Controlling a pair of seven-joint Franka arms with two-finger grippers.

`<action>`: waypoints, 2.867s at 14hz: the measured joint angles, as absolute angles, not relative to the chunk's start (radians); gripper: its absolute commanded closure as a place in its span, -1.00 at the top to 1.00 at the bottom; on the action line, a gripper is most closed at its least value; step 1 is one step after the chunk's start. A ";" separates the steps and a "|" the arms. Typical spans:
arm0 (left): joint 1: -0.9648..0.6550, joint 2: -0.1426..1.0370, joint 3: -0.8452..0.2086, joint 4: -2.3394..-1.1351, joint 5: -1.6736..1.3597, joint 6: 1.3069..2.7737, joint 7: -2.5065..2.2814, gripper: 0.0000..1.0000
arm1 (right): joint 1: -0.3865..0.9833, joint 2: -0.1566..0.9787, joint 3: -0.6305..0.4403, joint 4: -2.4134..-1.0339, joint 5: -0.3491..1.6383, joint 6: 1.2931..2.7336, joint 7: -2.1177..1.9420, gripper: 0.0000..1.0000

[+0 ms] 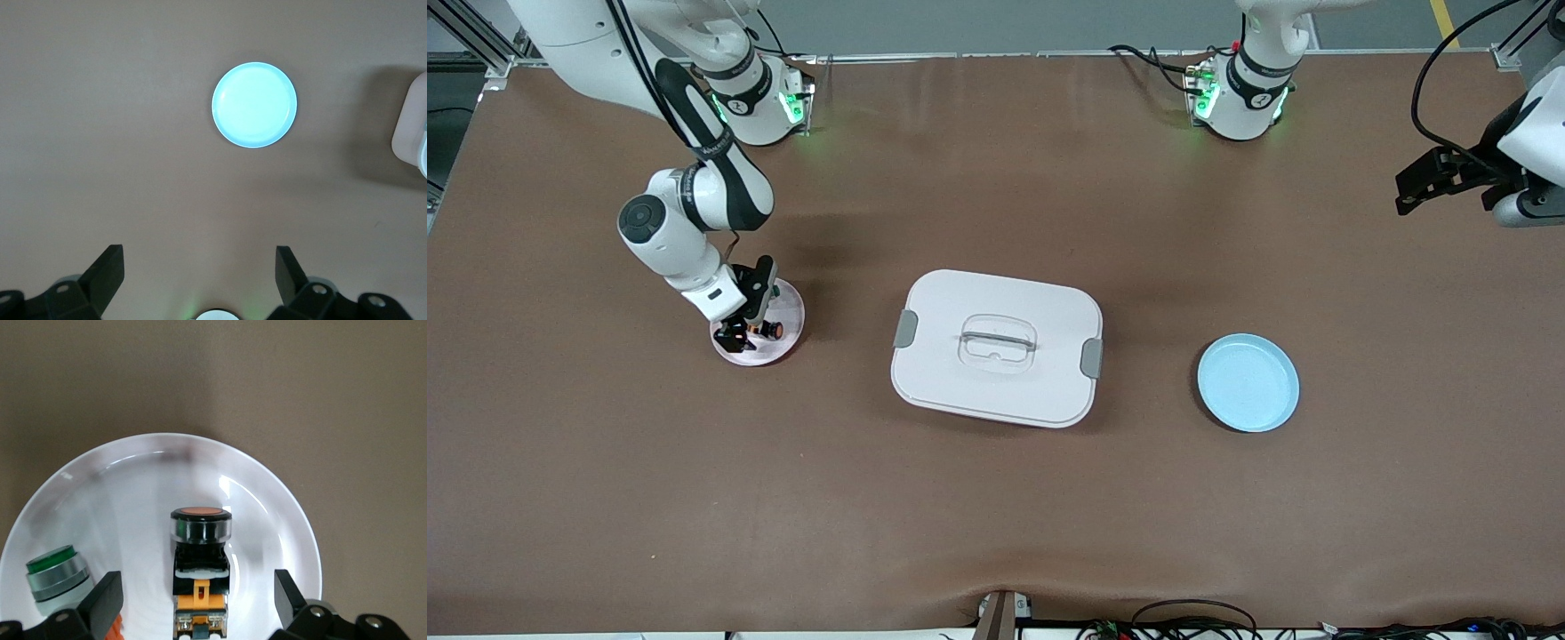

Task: Transfer orange switch to right arm and place

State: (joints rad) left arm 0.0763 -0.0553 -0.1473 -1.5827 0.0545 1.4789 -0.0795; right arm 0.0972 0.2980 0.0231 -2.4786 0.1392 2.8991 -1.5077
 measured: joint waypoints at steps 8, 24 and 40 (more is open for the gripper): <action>0.076 -0.055 -0.147 -1.583 0.055 1.479 -0.079 1.00 | 0.044 0.239 0.008 -2.239 0.160 2.401 -1.503 1.00; 0.074 -0.050 -0.155 -1.602 0.050 1.501 -0.079 1.00 | -0.077 0.225 0.003 -1.561 0.093 1.519 -0.600 1.00; 0.071 -0.031 -0.156 -1.604 0.049 1.525 -0.079 1.00 | -0.051 0.146 0.026 -1.337 0.073 1.358 0.009 1.00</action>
